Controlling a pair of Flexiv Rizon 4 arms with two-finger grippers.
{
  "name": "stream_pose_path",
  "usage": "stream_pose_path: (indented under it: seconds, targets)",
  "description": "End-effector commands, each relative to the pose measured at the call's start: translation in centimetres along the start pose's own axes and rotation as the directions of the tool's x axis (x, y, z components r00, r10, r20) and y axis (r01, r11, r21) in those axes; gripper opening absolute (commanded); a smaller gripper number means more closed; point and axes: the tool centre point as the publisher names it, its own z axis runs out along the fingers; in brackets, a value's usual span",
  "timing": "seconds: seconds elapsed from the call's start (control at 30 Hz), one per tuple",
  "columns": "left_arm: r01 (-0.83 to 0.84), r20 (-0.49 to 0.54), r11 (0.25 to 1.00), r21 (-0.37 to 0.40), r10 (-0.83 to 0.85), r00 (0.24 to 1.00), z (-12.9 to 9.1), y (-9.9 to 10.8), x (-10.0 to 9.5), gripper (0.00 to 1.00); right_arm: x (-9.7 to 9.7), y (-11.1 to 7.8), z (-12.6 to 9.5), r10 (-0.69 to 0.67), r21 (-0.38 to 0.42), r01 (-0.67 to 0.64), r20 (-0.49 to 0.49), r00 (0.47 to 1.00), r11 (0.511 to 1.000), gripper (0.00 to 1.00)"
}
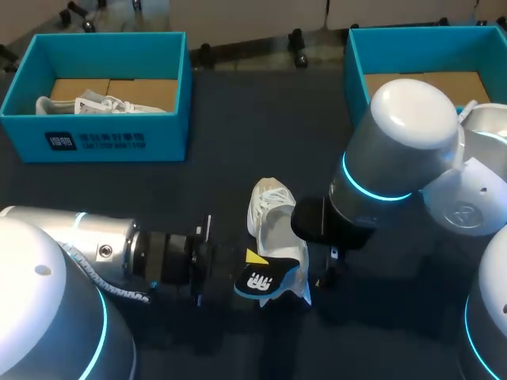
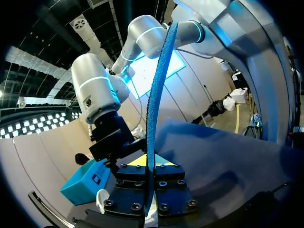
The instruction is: Take the shoe out of the shoebox, open the shoe tongue, remove and reinsert the insole, then place the shoe into the shoebox
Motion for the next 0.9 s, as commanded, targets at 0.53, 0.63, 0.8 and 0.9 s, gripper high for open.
stream_pose_path:
  seconds: [0.53,0.63,0.8,0.9]
  targets:
    - [-0.03,0.028,1.0,0.001,0.03,0.999,2.3,-0.3,0.6,0.0,0.0,0.0,0.1,0.0,-0.001,0.0,-0.001,1.0,1.0,1.0]
    - [-0.033,0.038,0.999,0.0,0.033,0.999,2.5,-0.2,0.6,0.0,0.0,0.0,0.1,0.0,-0.001,0.0,-0.001,1.0,1.0,1.0]
    - [-0.028,0.05,1.0,-0.006,0.028,0.998,2.8,0.0,0.4,0.0,0.0,0.0,0.1,0.0,-0.001,0.0,-0.001,1.0,1.0,1.0]
    - [-0.025,0.055,1.0,-0.009,0.025,0.998,2.9,0.2,0.3,0.0,0.0,0.0,0.1,0.0,-0.001,0.0,-0.001,1.0,1.0,1.0]
